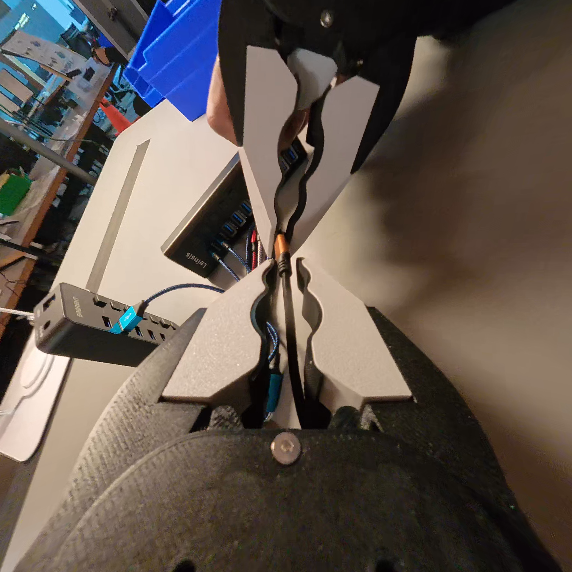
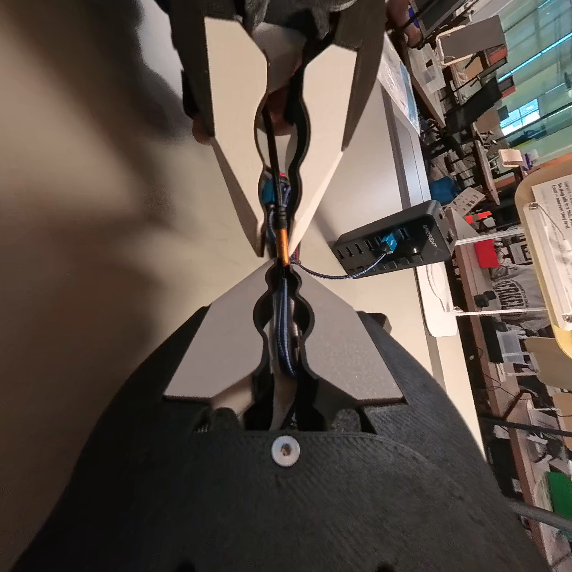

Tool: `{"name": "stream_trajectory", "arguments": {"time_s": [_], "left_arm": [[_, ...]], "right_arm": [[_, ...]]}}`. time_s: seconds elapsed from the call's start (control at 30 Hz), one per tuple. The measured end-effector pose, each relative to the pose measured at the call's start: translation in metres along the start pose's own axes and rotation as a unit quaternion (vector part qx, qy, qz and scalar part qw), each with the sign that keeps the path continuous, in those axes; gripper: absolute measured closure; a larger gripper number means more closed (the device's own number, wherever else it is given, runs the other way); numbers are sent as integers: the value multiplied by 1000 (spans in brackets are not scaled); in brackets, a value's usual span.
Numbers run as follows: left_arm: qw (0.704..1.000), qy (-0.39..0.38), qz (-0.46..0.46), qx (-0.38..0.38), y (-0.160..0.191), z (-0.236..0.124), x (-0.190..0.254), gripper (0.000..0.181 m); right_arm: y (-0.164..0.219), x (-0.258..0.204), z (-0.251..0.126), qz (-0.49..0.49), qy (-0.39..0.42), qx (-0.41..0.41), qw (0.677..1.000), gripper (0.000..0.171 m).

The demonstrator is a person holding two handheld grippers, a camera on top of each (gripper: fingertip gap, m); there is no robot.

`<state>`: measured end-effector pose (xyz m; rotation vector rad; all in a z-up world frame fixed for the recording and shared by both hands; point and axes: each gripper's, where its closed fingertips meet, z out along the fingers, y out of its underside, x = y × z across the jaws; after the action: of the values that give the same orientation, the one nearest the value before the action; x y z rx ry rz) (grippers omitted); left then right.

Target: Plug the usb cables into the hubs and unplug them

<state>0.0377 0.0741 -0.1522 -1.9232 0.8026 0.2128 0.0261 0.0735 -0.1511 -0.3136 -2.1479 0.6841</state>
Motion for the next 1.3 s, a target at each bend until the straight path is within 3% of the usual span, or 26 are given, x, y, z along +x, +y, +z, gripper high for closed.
{"name": "stream_trajectory", "arguments": {"time_s": [0.33,0.6,0.73,0.83,1.0,1.3], "left_arm": [[999,-19,51,3,-3,1,1,170],[999,-34,-26,14,-5,-11,-19,174],[992,-51,-99,50,-7,-27,-41,174],[983,-63,-155,81,-6,-40,-59,174],[957,-66,-240,146,-7,-63,-83,174],[902,-58,-349,247,-4,-110,-117,175]], "right_arm": [[-2,-4,-4,26,-26,17,999,168],[5,27,-17,35,34,6,999,159],[31,60,-31,108,75,-24,991,147],[54,75,-40,184,78,-47,979,137],[81,64,-38,295,3,-83,952,122],[113,48,-19,315,-52,-197,927,118]]}}
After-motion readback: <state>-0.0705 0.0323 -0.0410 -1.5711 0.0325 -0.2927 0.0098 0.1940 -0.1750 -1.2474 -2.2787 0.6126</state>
